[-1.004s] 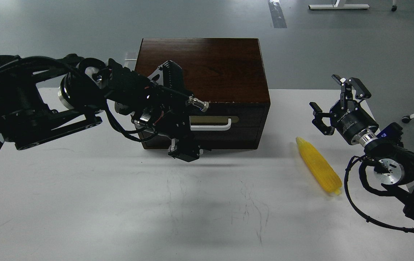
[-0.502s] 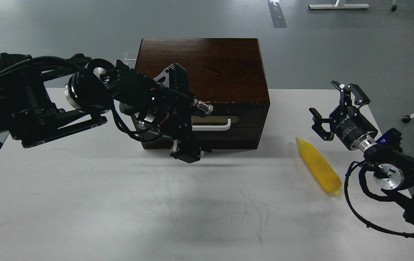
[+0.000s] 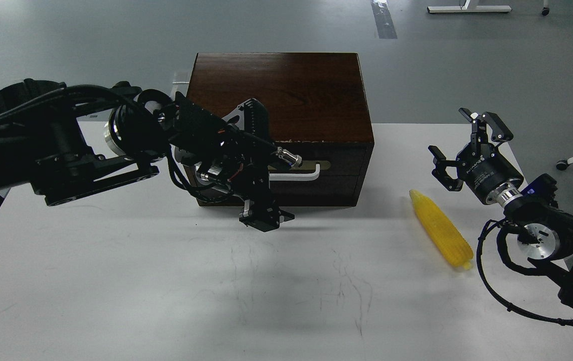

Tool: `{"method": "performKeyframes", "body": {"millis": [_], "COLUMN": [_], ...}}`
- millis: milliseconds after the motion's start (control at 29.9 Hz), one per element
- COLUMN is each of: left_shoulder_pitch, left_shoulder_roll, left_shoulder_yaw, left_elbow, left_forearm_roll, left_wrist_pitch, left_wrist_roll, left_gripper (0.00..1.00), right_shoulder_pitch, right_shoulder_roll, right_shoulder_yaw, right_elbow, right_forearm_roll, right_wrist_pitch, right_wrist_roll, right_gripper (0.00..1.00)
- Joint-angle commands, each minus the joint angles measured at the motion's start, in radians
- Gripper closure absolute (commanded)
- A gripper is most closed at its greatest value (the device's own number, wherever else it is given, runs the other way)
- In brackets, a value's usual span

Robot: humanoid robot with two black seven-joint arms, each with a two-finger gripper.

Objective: Put corn in drawer with both arms
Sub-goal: 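Pull the drawer open toward the robot with the left gripper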

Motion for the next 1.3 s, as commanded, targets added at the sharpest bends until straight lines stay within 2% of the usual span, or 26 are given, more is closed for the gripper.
{"method": "performKeyframes", "body": {"millis": [0, 569, 1004, 1271], "left_shoulder_pitch": [0.001, 0.001, 0.020, 0.017], "left_shoulder_roll": [-0.022, -0.036, -0.033, -0.036], "left_shoulder_yaw": [0.001, 0.057, 0.058, 0.105], "left_elbow": [0.034, 0.096, 0.070, 0.051], "left_forearm_roll": [0.000, 0.000, 0.000, 0.000], "left_wrist_pitch": [0.000, 0.000, 0.000, 0.000], "left_wrist_roll": [0.000, 0.000, 0.000, 0.000], "left_gripper": [0.02, 0.02, 0.02, 0.02], "right_shoulder_pitch": [0.000, 0.000, 0.000, 0.000], "right_shoulder_roll": [-0.002, -0.013, -0.016, -0.017], "right_shoulder_yaw": [0.009, 0.015, 0.018, 0.018], "right_elbow": [0.000, 0.000, -0.002, -0.003], "right_forearm_roll": [0.000, 0.000, 0.000, 0.000], "right_wrist_pitch": [-0.001, -0.001, -0.001, -0.001], "right_wrist_roll": [0.000, 0.000, 0.000, 0.000], "right_gripper": [0.00, 0.00, 0.00, 0.00]}}
